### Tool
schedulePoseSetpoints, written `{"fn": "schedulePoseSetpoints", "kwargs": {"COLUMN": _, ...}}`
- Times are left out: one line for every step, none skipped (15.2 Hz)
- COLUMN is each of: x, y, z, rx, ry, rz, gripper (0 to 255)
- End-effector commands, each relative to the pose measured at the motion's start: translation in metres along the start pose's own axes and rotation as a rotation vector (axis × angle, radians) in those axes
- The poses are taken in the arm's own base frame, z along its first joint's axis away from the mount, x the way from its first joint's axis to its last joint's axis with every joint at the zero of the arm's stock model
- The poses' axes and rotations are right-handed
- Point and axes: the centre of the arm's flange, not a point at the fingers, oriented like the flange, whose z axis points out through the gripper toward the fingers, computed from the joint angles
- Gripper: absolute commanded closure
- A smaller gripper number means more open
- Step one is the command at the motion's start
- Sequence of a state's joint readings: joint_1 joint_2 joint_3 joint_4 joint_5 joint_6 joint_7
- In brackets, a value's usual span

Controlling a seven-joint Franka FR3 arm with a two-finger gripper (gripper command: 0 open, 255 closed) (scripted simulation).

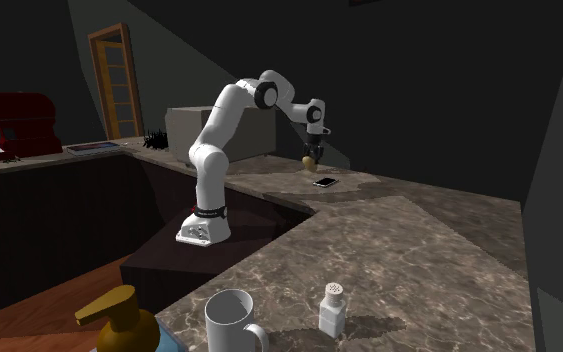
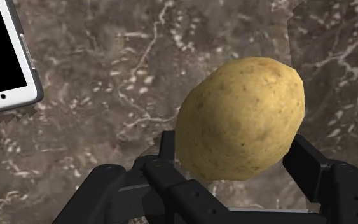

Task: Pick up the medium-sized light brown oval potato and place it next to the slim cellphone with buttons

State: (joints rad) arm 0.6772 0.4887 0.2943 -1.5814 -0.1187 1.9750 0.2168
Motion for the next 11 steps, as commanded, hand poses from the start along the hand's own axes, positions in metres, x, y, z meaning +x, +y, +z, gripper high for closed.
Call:
{"fn": "schedulePoseSetpoints", "kwargs": {"x": 0.0005, "y": 0.0002, "z": 0.0135, "rx": 0.001, "ry": -0.004, "rz": -0.001, "gripper": 255}}
{"fn": "schedulePoseSetpoints", "kwargs": {"x": 0.0009, "y": 0.0003, "z": 0.0189, "rx": 0.001, "ry": -0.004, "rz": -0.001, "gripper": 255}}
{"fn": "schedulePoseSetpoints", "kwargs": {"x": 0.0009, "y": 0.0003, "z": 0.0189, "rx": 0.001, "ry": -0.004, "rz": -0.001, "gripper": 255}}
{"fn": "schedulePoseSetpoints", "kwargs": {"x": 0.0009, "y": 0.0003, "z": 0.0189, "rx": 0.001, "ry": -0.004, "rz": -0.001, "gripper": 255}}
{"fn": "schedulePoseSetpoints", "kwargs": {"x": 0.0009, "y": 0.0003, "z": 0.0189, "rx": 0.001, "ry": -0.004, "rz": -0.001, "gripper": 255}}
{"fn": "schedulePoseSetpoints", "kwargs": {"x": 0.0009, "y": 0.0003, "z": 0.0189, "rx": 0.001, "ry": -0.004, "rz": -0.001, "gripper": 255}}
{"fn": "schedulePoseSetpoints", "kwargs": {"x": 0.0009, "y": 0.0003, "z": 0.0189, "rx": 0.001, "ry": -0.004, "rz": -0.001, "gripper": 255}}
{"fn": "schedulePoseSetpoints", "kwargs": {"x": 0.0009, "y": 0.0003, "z": 0.0189, "rx": 0.001, "ry": -0.004, "rz": -0.001, "gripper": 255}}
{"fn": "schedulePoseSetpoints", "kwargs": {"x": 0.0009, "y": 0.0003, "z": 0.0189, "rx": 0.001, "ry": -0.004, "rz": -0.001, "gripper": 255}}
{"fn": "schedulePoseSetpoints", "kwargs": {"x": 0.0009, "y": 0.0003, "z": 0.0189, "rx": 0.001, "ry": -0.004, "rz": -0.001, "gripper": 255}}
{"fn": "schedulePoseSetpoints", "kwargs": {"x": 0.0001, "y": 0.0001, "z": 0.0189, "rx": 0.001, "ry": -0.005, "rz": -0.001, "gripper": 0}}
